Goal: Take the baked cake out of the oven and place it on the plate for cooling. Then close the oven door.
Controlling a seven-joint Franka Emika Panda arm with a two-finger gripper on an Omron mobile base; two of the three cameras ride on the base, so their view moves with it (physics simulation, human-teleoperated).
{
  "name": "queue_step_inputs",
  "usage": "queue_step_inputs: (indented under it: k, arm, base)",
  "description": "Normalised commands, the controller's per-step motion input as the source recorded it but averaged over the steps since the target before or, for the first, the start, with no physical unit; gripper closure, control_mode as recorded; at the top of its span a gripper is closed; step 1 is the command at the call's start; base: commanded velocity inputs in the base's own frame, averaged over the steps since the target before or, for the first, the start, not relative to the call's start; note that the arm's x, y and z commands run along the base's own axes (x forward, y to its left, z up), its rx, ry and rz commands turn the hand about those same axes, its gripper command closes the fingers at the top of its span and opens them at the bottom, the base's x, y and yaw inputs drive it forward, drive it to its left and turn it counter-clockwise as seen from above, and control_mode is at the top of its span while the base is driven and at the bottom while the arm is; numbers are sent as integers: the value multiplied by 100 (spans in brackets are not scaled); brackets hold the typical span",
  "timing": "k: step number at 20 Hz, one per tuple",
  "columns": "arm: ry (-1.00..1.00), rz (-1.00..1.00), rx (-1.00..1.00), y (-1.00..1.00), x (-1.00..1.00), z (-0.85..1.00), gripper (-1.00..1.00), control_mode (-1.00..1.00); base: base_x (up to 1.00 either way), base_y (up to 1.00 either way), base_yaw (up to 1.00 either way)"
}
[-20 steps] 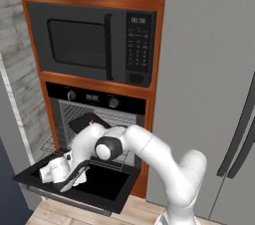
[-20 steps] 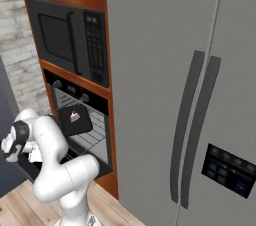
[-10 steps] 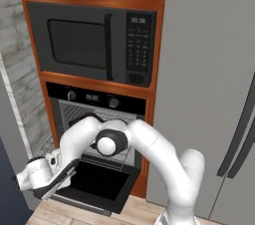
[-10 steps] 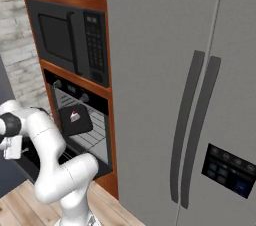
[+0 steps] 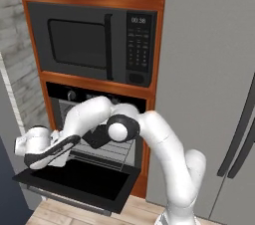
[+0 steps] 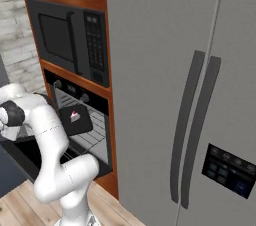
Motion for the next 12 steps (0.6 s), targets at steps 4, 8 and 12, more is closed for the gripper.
queue_step_inputs:
  k: [4, 8, 12]
  arm:
    - [-63, -47, 22, -18, 0, 32, -100, -100]
    - [-74, -21, 33, -76, -12, 24, -100, -100]
    - [-74, -1, 45, -99, -64, 47, -100, -100]
  base:
    - [0, 0, 0]
    - [0, 0, 0]
    - [0, 0, 0]
